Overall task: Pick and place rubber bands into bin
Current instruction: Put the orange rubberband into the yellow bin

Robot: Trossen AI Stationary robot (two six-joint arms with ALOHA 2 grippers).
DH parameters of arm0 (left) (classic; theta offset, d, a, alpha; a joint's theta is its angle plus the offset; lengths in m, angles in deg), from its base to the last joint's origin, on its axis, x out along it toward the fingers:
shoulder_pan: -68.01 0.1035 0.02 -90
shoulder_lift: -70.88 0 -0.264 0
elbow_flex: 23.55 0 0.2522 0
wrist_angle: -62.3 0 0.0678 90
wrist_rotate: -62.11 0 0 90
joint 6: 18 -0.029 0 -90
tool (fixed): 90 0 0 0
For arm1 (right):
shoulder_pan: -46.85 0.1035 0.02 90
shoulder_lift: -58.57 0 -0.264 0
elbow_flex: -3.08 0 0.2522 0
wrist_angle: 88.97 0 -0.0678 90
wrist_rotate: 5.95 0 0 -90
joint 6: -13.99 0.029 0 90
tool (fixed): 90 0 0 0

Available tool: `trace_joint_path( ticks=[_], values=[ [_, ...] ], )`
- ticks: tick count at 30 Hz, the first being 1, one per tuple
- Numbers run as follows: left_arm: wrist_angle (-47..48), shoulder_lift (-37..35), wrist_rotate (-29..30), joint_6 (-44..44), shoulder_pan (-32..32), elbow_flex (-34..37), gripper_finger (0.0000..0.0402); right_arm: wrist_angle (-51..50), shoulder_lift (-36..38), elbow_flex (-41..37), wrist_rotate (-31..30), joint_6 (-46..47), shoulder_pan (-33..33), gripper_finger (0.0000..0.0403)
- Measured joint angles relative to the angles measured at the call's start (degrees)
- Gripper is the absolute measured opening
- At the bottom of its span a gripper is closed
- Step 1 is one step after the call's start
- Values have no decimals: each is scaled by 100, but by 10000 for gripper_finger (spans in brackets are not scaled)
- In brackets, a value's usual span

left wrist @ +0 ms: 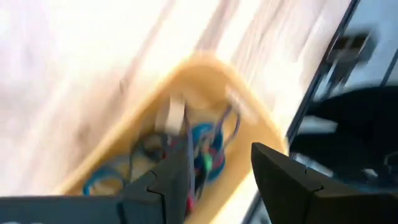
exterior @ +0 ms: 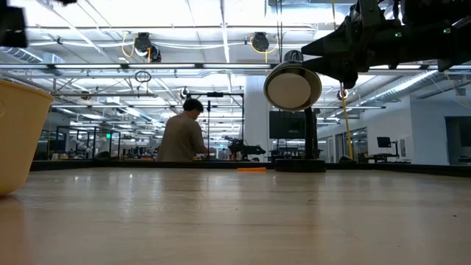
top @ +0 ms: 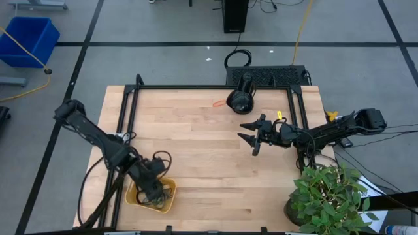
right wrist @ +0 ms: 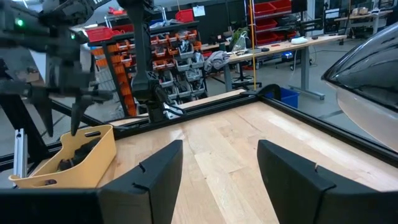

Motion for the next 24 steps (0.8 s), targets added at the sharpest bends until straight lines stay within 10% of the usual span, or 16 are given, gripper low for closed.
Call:
trace_joint_path(
  ticks=[8, 24],
  values=[
    [-1285, -439, 1726, -607, 235, 0, 180, 0, 0, 0, 0, 0, 0, 204],
    [-2880, -514, 2099, -4345, 2071, 0, 179, 2, -2, 0, 15, 2, 15, 201]
  ],
)
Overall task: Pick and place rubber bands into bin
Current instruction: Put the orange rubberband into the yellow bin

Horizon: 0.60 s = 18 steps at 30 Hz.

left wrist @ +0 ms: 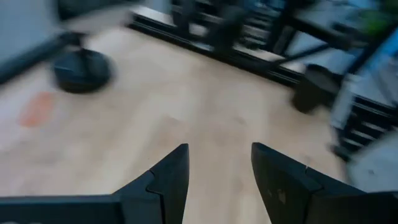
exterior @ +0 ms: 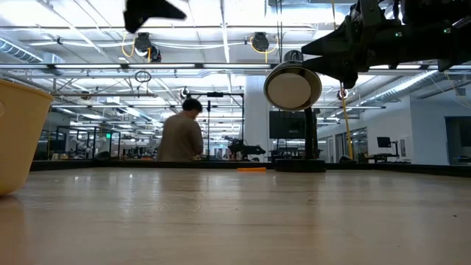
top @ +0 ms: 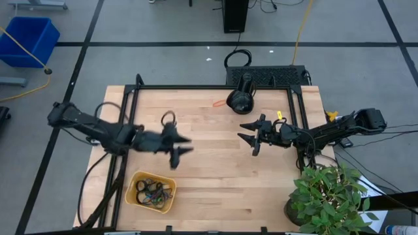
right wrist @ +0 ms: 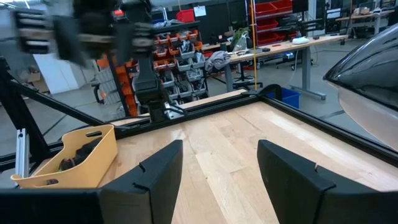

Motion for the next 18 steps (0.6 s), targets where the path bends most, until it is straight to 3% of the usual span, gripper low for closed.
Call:
trace_joint_path(
  ticks=[8, 14, 18],
  values=[
    [-63, 342, -839, -1028, 1930, 9, 179, 0, 0, 0, -2, 173, 0, 202],
    [-1041, 1229, -1986, -1623, 3194, -5, 179, -2, 0, 0, -7, 172, 0, 199],
    [-1233, 1943, -2335, -1847, 3747, -247, 179, -4, 0, 0, -26, 172, 0, 200]
  ],
)
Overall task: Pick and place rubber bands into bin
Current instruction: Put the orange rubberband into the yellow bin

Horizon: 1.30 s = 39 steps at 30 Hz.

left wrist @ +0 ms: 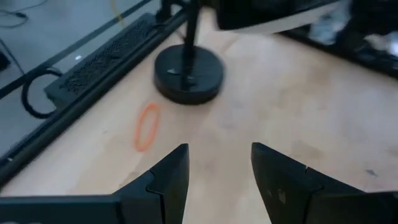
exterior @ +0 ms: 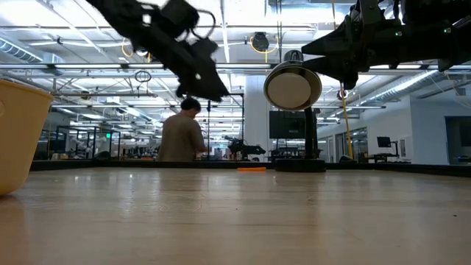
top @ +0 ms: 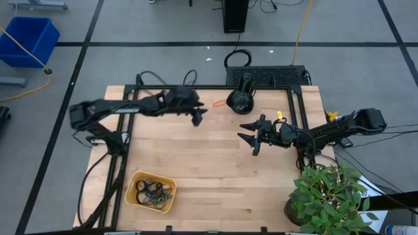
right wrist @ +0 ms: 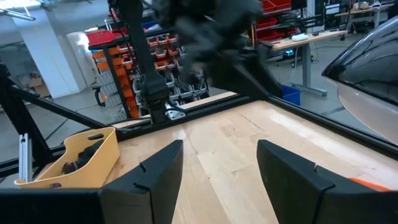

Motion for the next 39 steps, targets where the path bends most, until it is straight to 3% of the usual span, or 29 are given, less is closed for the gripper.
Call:
trace_joint_path(
  ticks=[5, 11, 17, 23, 39],
  values=[
    [117, 1034, -133, -724, 265, -827, 179, -3, 0, 0, -17, -24, 0, 197],
    [1402, 2155, -87, -1390, 450, -2289, 179, -73, 0, 0, -17, -21, 0, 196],
    [1781, 2822, -30, -1448, 527, -3203, 179, -323, 0, 0, -17, 33, 0, 196],
    [1824, 3124, 149, -1686, 589, -3533, 179, -476, 0, 0, -39, 129, -2, 196],
    [1577, 3619, 213, -1794, 927, -3534, 179, -516, 0, 0, -461, 563, -17, 196]
  ],
)
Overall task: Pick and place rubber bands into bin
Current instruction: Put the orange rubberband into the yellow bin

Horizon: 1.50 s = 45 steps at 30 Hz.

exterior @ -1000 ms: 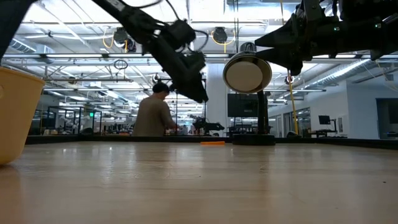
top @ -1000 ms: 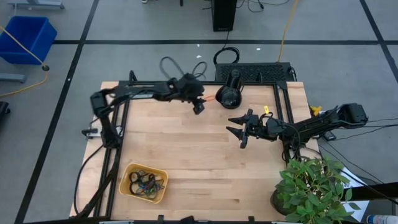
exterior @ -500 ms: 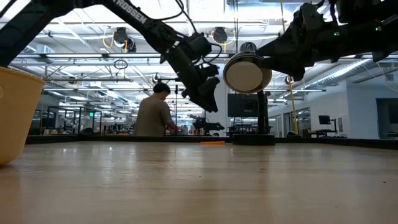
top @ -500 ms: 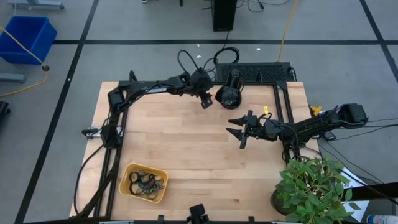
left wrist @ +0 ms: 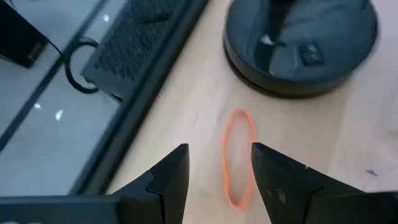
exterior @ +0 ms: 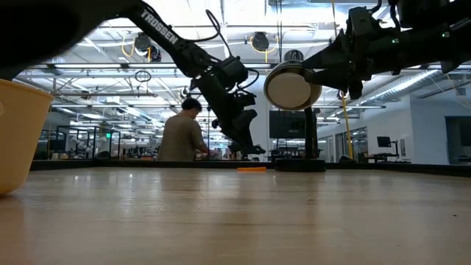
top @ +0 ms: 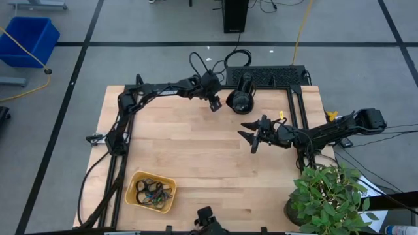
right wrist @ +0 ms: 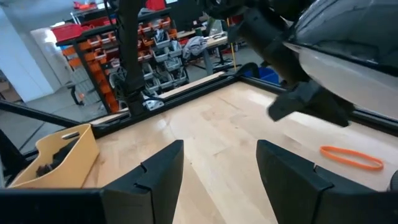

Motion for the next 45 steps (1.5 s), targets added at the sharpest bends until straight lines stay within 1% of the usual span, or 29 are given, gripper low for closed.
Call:
trace_joint_path(
  ticks=[3, 9, 17, 20, 23, 27, 30, 32, 37, 45],
  values=[
    [3, 60, 3, 32, 29, 1, 179, 29, 0, 0, -7, 45, -3, 196],
    [-189, 42, 313, 106, -9, 2, 179, 4, 0, 0, -9, 215, 2, 196],
    [-71, 40, 314, -89, -86, 2, 181, -15, 0, 0, -6, 470, 2, 196],
    [37, 39, 187, -73, -127, 2, 199, -4, 0, 0, -4, 470, 2, 196],
    [96, 40, 78, -70, -166, 2, 236, 0, 0, 0, -6, 470, 2, 196],
    [-183, 38, 354, -71, -225, 2, 284, 2, 0, 0, -6, 473, 2, 196],
    [-430, 38, 600, -56, -244, 2, 308, 2, 0, 0, -4, 592, 2, 196],
    [-440, 29, 612, 218, -255, 2, 320, 0, 0, 0, 8, 664, 2, 196],
    [-546, 29, 620, 200, -265, 2, 336, 2, 0, 0, 11, 685, 2, 196],
    [-572, 29, 614, 483, -279, 2, 331, -2, 0, 0, 12, 769, 2, 196]
  ],
)
